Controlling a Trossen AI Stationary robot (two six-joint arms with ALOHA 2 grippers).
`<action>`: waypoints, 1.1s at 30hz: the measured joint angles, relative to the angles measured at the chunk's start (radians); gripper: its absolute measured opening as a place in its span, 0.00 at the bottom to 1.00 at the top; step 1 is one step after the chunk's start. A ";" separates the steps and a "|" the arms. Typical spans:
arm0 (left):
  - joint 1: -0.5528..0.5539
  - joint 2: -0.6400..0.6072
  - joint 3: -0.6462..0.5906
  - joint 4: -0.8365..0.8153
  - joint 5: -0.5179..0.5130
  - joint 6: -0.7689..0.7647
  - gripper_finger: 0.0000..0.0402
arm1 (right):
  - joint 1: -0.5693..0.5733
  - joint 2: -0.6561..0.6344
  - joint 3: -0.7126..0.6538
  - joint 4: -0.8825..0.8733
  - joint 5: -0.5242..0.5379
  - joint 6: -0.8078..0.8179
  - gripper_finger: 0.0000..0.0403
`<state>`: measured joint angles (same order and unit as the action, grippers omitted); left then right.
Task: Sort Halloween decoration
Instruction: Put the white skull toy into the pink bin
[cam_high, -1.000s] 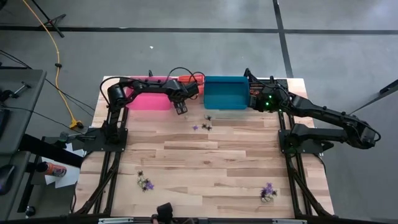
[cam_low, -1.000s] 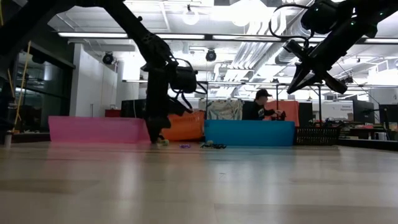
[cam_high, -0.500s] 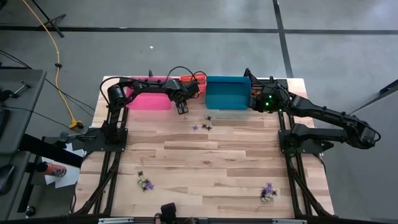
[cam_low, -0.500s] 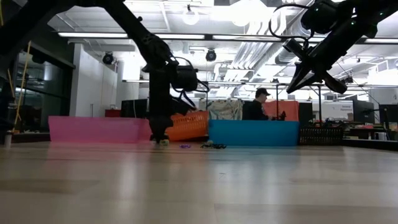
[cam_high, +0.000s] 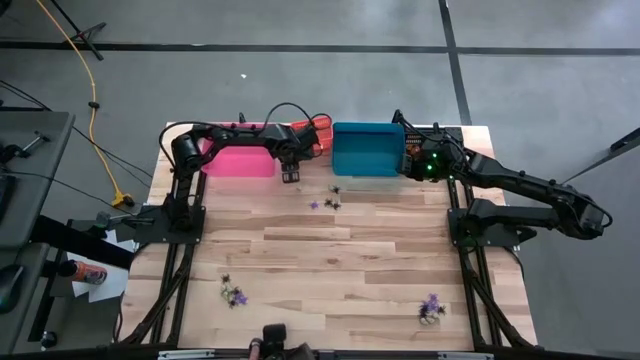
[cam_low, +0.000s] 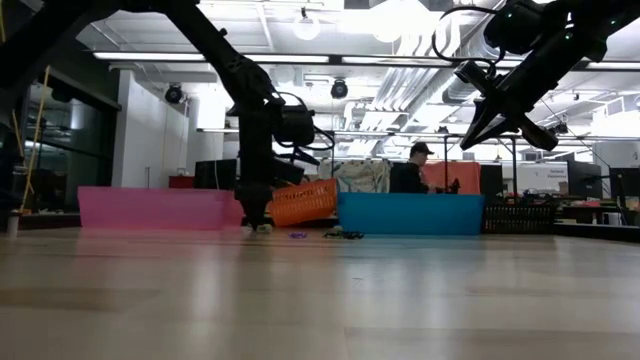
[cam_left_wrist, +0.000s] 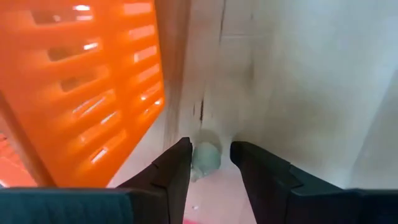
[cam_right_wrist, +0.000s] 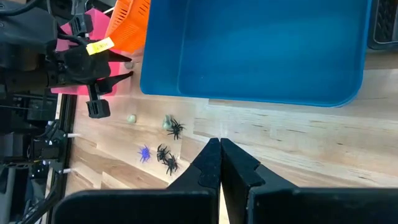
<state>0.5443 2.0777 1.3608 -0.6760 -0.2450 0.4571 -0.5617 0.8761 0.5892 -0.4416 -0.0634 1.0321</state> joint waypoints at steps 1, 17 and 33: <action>0.001 0.000 0.000 -0.005 0.011 0.008 0.32 | 0.000 0.000 0.000 0.000 -0.001 0.000 0.00; -0.020 -0.048 0.010 -0.104 0.051 -0.059 0.05 | 0.000 0.000 0.000 0.000 -0.001 -0.004 0.00; -0.093 -0.051 0.041 -0.241 0.221 -0.221 0.00 | 0.000 0.000 0.000 0.001 0.000 -0.019 0.00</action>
<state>0.4510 2.0265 1.4014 -0.9169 -0.0243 0.2364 -0.5620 0.8757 0.5892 -0.4408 -0.0639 1.0131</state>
